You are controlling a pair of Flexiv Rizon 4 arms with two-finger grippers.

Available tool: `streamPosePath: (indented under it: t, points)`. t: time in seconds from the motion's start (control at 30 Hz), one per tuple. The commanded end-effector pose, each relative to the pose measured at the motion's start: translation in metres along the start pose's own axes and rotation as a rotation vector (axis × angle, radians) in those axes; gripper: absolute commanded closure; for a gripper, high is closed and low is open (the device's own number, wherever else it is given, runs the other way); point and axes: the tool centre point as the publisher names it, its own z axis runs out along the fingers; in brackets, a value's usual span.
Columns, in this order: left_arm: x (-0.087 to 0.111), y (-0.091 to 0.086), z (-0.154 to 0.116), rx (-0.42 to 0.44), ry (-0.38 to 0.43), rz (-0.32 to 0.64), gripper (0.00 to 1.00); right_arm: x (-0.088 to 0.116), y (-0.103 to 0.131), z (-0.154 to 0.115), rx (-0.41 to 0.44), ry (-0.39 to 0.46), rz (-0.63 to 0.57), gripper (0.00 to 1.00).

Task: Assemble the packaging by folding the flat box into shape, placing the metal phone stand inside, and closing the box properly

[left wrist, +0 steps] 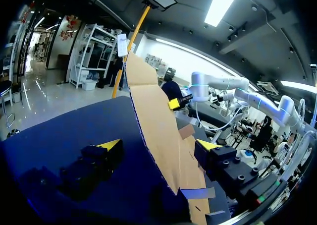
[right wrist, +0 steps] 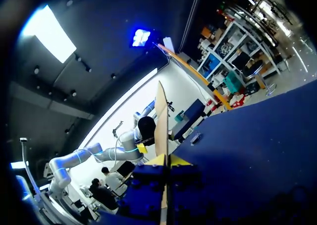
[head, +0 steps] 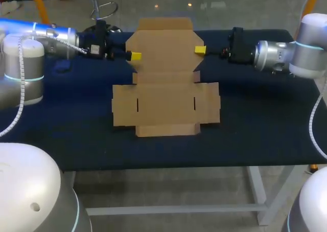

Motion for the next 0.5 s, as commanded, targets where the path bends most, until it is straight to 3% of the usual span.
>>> streamPosePath:
  t: [0.03,0.3,0.5]
  points:
    - [-0.004,-0.003,0.003,0.003,0.015,0.004,0.00,-0.001,0.004,0.002,0.001,0.007,-0.012,1.00]
    - [-0.005,-0.004,0.007,0.045,0.031,0.026,0.00,-0.003,0.011,0.004,-0.008,0.024,-0.028,1.00]
    - [-0.004,-0.008,0.015,0.038,0.035,0.035,0.08,-0.003,0.014,0.007,-0.006,0.035,-0.032,1.00]
